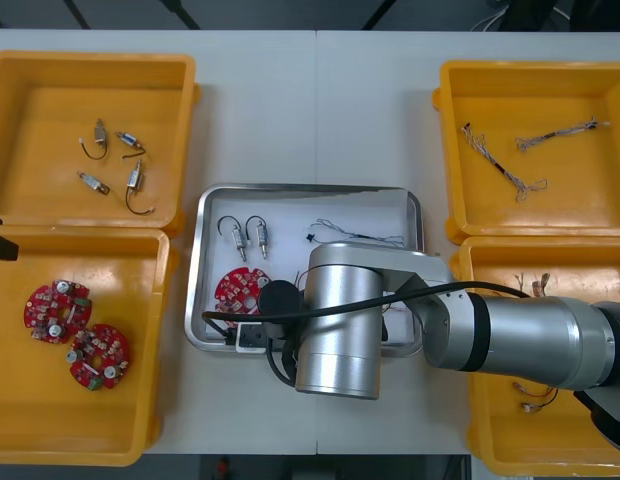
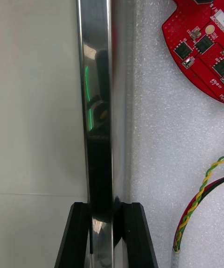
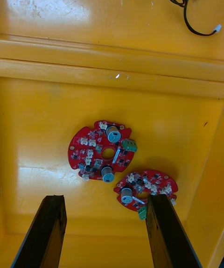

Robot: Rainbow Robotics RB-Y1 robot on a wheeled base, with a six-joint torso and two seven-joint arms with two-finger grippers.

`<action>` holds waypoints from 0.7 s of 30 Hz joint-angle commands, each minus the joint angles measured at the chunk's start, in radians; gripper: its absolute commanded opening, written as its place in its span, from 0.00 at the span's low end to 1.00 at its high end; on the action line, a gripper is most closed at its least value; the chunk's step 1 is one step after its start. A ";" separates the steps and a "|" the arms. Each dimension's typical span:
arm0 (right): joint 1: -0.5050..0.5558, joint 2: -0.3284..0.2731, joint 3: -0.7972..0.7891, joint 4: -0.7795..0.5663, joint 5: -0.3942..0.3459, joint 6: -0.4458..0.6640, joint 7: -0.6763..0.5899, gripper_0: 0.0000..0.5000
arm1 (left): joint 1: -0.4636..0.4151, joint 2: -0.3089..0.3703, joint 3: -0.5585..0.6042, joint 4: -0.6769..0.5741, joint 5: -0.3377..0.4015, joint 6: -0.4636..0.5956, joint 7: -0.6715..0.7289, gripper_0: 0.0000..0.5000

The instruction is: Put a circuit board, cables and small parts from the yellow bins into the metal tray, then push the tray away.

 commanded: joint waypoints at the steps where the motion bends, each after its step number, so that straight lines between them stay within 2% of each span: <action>1: 0.004 -0.004 0.011 -0.020 0.031 -0.006 -0.027 0.00 | 0.014 0.045 0.023 -0.020 -0.011 0.000 -0.039 1.00; 7: -0.036 -0.069 0.011 -0.083 0.040 -0.019 -0.030 0.00 | 0.014 0.045 0.023 -0.020 -0.011 0.000 -0.039 1.00; 11: -0.096 -0.121 0.011 -0.113 0.001 -0.039 -0.033 0.00 | 0.014 0.045 0.023 -0.020 -0.011 0.000 -0.039 1.00; 16: -0.171 -0.162 0.011 -0.112 -0.040 -0.062 -0.033 0.00 | 0.014 0.045 0.023 -0.020 -0.011 0.000 -0.039 1.00; 21: -0.221 -0.175 0.011 -0.073 -0.040 -0.089 -0.023 0.00 | 0.014 0.045 0.023 -0.020 -0.011 0.000 -0.039 1.00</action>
